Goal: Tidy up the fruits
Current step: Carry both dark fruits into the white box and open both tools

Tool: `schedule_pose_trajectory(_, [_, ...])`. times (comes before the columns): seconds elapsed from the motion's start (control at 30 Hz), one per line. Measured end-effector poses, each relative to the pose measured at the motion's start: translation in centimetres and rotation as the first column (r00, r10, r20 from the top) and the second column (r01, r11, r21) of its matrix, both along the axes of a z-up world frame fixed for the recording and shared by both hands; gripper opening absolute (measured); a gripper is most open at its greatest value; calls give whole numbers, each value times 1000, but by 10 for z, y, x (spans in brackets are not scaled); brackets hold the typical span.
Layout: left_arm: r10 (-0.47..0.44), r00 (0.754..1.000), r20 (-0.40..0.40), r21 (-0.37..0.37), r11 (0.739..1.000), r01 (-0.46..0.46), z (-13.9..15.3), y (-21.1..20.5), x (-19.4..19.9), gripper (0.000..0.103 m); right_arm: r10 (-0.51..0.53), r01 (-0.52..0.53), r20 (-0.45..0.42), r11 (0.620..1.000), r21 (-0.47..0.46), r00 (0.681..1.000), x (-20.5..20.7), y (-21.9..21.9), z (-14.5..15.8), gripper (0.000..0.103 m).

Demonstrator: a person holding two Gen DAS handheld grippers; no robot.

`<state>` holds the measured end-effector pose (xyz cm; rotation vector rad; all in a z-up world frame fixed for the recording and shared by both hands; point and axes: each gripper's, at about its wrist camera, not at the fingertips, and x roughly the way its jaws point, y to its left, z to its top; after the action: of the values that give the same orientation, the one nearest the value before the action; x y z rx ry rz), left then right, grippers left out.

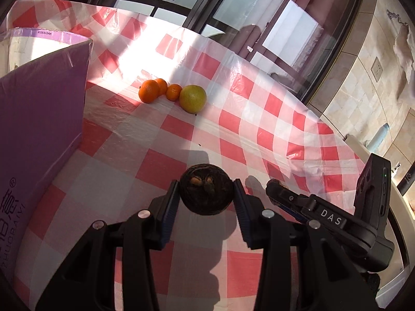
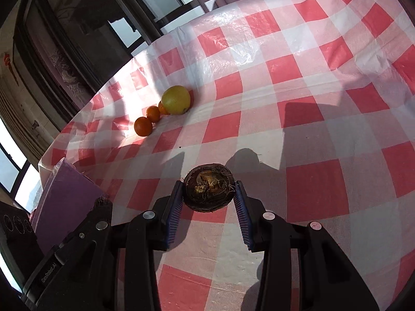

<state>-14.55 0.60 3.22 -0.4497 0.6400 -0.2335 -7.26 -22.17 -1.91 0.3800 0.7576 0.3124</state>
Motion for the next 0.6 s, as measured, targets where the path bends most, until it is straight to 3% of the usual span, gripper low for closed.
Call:
schedule_pose_trajectory(0.17, [-22,997,79,29,999,20,32,6,-41,42,20,-20,-31,1000,4,999,-37,14,-8,40])
schedule_pose_trajectory(0.3, [-5,984,179,32,1000,-1,74,27,-73,42,53,-54,-40,998,-11,998,-54,27,-5,40])
schedule_pose_trajectory(0.47, [66,963,261,29,997,-76,119,68,-106,42,108,-108,4,994,-17,994,-72,46,19,40])
schedule_pose_trajectory(0.6, [126,945,303,72,985,-155,148,110,-124,42,180,-179,71,983,-31,981,-88,71,49,40])
